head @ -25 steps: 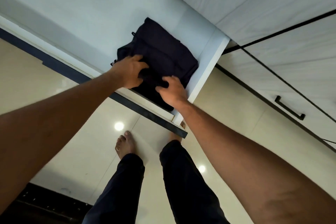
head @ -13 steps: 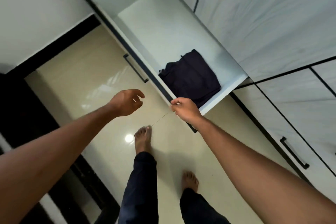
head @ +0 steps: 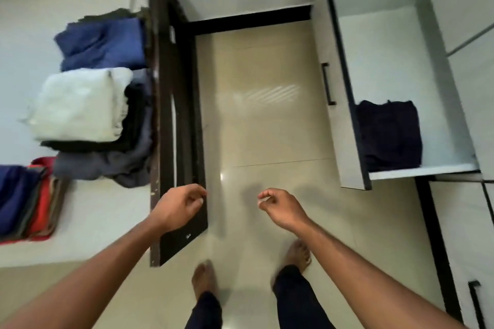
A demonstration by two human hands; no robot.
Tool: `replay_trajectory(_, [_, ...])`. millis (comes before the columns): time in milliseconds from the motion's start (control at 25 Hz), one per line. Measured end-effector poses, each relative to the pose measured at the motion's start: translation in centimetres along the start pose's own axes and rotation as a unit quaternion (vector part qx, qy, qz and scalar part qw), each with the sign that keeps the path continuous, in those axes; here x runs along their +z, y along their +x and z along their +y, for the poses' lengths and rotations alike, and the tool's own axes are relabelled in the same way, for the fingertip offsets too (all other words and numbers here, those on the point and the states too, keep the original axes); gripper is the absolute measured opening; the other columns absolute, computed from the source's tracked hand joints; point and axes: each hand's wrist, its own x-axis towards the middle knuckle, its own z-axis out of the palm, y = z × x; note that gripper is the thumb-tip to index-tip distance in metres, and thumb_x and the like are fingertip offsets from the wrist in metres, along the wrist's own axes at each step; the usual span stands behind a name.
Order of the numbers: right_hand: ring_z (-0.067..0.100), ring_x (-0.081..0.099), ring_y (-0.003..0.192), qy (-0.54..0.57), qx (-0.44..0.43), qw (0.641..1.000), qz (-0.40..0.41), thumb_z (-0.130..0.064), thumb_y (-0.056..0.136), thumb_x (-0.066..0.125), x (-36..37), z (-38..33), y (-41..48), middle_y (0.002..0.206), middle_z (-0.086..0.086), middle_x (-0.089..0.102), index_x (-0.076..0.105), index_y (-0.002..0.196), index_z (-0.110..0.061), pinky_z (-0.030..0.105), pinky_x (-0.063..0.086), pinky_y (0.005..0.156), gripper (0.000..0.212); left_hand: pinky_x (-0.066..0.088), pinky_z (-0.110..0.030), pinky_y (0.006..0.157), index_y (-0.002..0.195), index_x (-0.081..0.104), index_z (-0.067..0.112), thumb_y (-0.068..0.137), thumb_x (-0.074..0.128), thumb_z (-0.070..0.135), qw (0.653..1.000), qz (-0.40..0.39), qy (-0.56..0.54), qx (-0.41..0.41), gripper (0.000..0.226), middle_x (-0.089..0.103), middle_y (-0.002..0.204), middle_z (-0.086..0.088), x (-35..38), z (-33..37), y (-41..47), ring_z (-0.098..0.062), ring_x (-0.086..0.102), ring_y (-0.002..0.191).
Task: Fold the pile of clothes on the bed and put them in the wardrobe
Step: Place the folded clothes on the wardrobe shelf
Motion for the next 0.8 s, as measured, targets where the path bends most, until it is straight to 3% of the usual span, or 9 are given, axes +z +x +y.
replay_trajectory(160, [0.013, 0.064, 0.094, -0.056, -0.055, 0.996, -0.042, -0.033, 0.096, 0.066, 8.4, -5.7, -0.9, 0.095, -0.009, 0.066, 0.071, 0.117, -0.029, 0.025, 0.044, 0.08, 0.022, 0.049, -0.016, 0.073, 0.109, 0.068, 0.029, 0.097, 0.063, 0.018, 0.991, 0.099, -0.08, -0.047, 0.017, 0.07, 0.098, 0.011, -1.8, -9.8, -6.0, 0.0, 0.063, 0.087])
replay_trajectory(360, [0.01, 0.061, 0.077, -0.052, -0.078, 0.996, -0.008, -0.025, 0.092, 0.071, 18.7, -13.7, 0.0, 0.075, -0.012, 0.064, 0.073, 0.101, -0.028, 0.029, 0.05, 0.078, 0.01, 0.049, -0.022, 0.073, 0.104, 0.07, 0.027, 0.094, 0.065, 0.016, 0.972, 0.145, -0.17, -0.075, 0.016, 0.071, 0.09, 0.009, -3.3, -21.7, -9.8, -0.006, 0.066, 0.082])
replay_trajectory(480, [0.014, 0.062, 0.072, -0.021, -0.088, 0.996, 0.008, -0.021, 0.092, 0.072, 27.3, -18.9, 1.4, 0.076, -0.004, 0.067, 0.071, 0.094, -0.029, 0.031, 0.049, 0.069, 0.009, 0.049, -0.019, 0.073, 0.102, 0.072, 0.024, 0.092, 0.066, 0.012, 0.955, 0.147, -0.24, -0.093, 0.017, 0.072, 0.09, 0.004, -3.9, -30.8, -10.8, -0.01, 0.067, 0.081])
replay_trajectory(560, [0.017, 0.065, 0.086, 0.051, -0.075, 0.996, 0.019, -0.021, 0.094, 0.07, 30.8, -21.6, 1.8, 0.09, 0.001, 0.071, 0.07, 0.105, -0.027, 0.027, 0.047, 0.07, 0.013, 0.053, -0.025, 0.079, 0.1, 0.073, 0.022, 0.091, 0.067, 0.009, 0.942, 0.147, -0.287, -0.096, 0.018, 0.074, 0.091, -0.001, -4.1, -34.3, -11.0, -0.015, 0.068, 0.083])
replay_trajectory(640, [0.02, 0.064, 0.108, 0.155, -0.028, 0.988, -0.008, -0.031, 0.094, 0.071, 36.9, -25.1, 2.3, 0.113, 0.001, 0.069, 0.065, 0.125, -0.024, 0.03, 0.049, 0.078, 0.032, 0.054, -0.029, 0.08, 0.098, 0.075, 0.022, 0.089, 0.066, 0.007, 0.923, 0.156, -0.328, -0.128, 0.02, 0.075, 0.089, -0.002, -5.1, -40.1, -13.1, -0.017, 0.068, 0.08])
replay_trajectory(720, [0.022, 0.055, 0.126, 0.259, 0.004, 0.965, -0.033, -0.051, 0.08, 0.073, 41.5, -28.3, 2.2, 0.134, 0.0, 0.059, 0.051, 0.144, -0.028, 0.038, 0.049, 0.088, 0.071, 0.055, -0.032, 0.081, 0.093, 0.075, 0.023, 0.086, 0.064, 0.011, 0.897, 0.179, -0.366, -0.172, 0.019, 0.076, 0.087, -0.002, -6.8, -44.9, -15.1, -0.018, 0.069, 0.081])
replay_trajectory(800, [0.019, 0.051, 0.133, 0.303, -0.009, 0.951, -0.053, -0.063, 0.068, 0.071, 44.8, -31.4, 2.4, 0.145, -0.008, 0.053, 0.039, 0.152, -0.037, 0.042, 0.047, 0.097, 0.094, 0.057, -0.04, 0.083, 0.087, 0.073, 0.025, 0.078, 0.058, 0.026, 0.848, 0.234, -0.421, -0.223, 0.017, 0.075, 0.087, -0.003, -9.9, -48.7, -16.8, -0.025, 0.071, 0.086])
